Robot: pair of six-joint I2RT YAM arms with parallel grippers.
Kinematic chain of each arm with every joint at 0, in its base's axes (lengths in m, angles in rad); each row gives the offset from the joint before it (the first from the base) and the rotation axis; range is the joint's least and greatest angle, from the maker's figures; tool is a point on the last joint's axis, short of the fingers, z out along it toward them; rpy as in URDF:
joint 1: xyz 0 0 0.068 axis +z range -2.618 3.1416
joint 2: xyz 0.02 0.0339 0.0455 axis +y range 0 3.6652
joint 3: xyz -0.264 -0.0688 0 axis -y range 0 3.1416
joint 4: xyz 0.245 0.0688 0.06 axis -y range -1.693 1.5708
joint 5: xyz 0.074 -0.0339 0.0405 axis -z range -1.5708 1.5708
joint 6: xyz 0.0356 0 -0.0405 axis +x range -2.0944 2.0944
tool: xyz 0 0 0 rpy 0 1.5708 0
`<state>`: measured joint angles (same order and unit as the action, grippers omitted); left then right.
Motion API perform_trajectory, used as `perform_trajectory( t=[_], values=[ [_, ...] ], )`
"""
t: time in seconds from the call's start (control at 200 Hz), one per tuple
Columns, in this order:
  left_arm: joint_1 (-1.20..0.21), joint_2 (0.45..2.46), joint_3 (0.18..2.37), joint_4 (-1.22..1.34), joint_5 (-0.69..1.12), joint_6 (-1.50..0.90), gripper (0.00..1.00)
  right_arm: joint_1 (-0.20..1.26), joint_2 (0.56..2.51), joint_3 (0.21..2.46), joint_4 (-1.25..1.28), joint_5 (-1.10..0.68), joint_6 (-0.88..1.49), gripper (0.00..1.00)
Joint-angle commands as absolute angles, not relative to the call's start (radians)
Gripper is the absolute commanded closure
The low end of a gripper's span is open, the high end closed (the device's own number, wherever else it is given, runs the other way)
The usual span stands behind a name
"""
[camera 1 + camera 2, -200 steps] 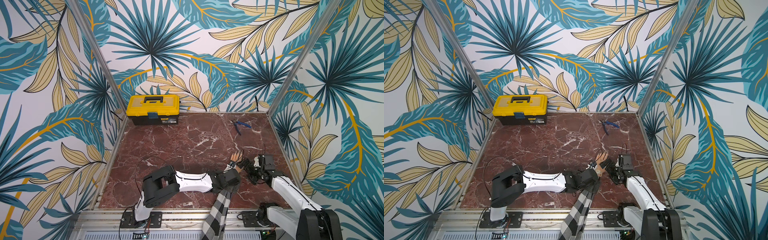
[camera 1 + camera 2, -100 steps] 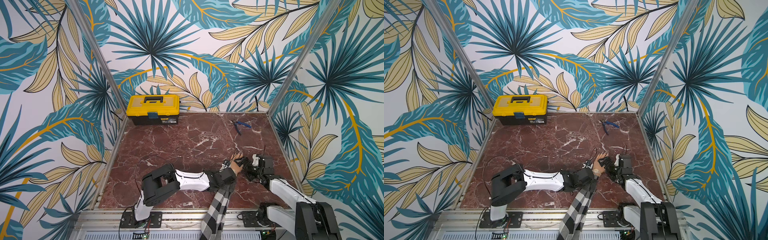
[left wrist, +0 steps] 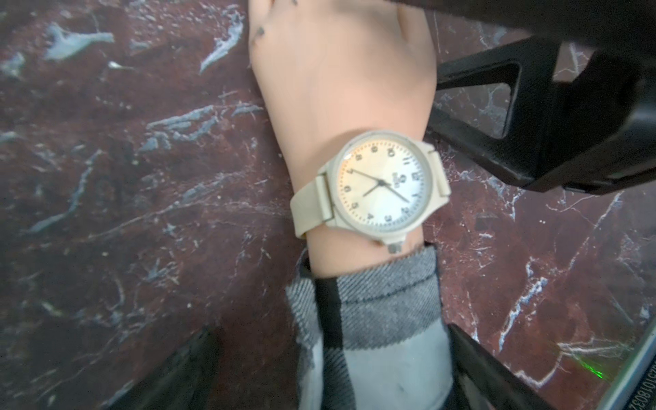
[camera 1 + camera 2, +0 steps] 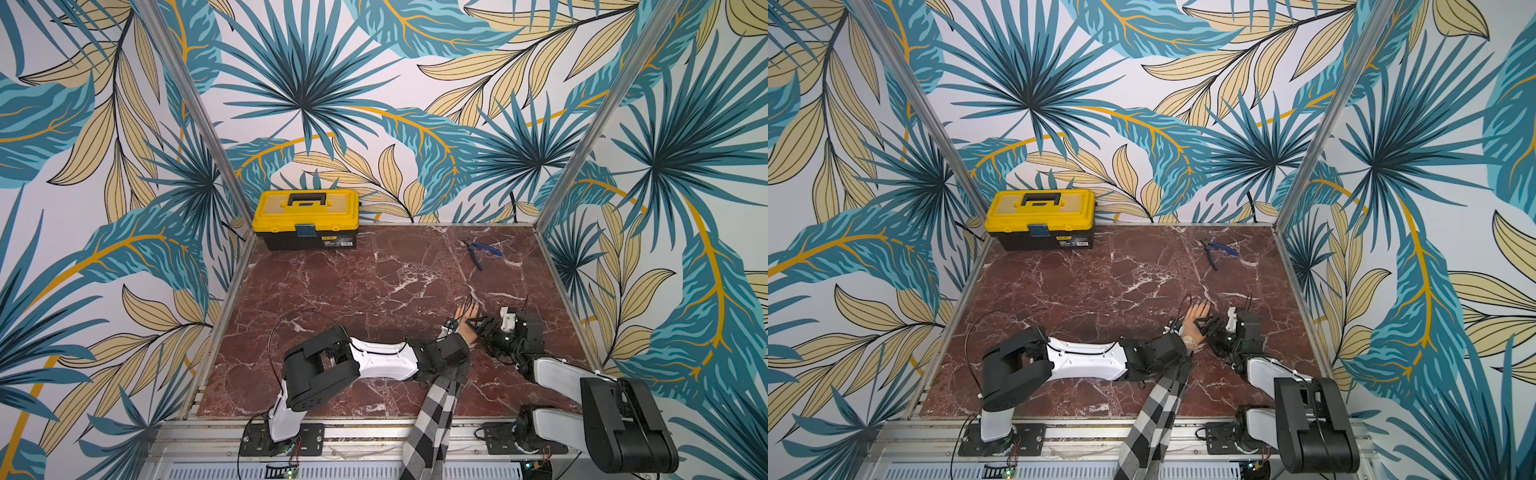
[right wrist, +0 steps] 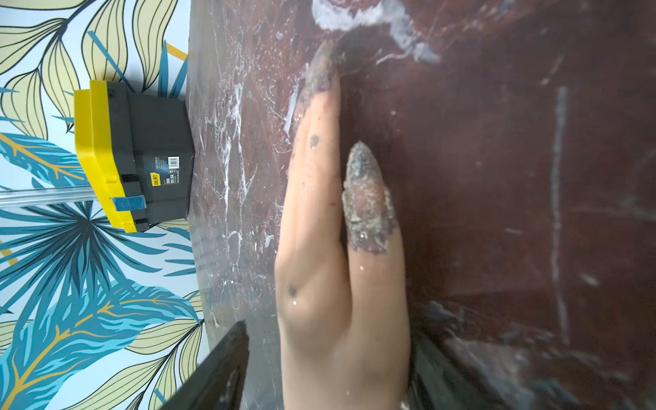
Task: Take off the watch
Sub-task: Adjust the hand at the center of the board.
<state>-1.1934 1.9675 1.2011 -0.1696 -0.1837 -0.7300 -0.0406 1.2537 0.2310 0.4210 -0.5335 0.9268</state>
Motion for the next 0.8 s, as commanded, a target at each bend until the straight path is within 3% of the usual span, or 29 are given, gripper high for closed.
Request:
perform_trajectory(
  t=[0.0, 0.305, 0.791],
  values=[
    [-1.171, 1.972, 1.168, -0.244, -0.174, -0.732, 0.01, -0.043, 1.261, 0.213, 0.537, -0.581, 0.942, 0.39],
    [-1.128, 1.966, 1.129, -0.238, -0.126, -0.763, 0.01, -0.043, 1.278, 0.217, 0.548, -0.589, 0.928, 0.34],
    [-1.097, 1.984, 1.106, -0.233, -0.106, -0.766, 0.00, -0.041, 1.467, 0.207, 0.690, -0.607, 0.948, 0.31]
  ],
)
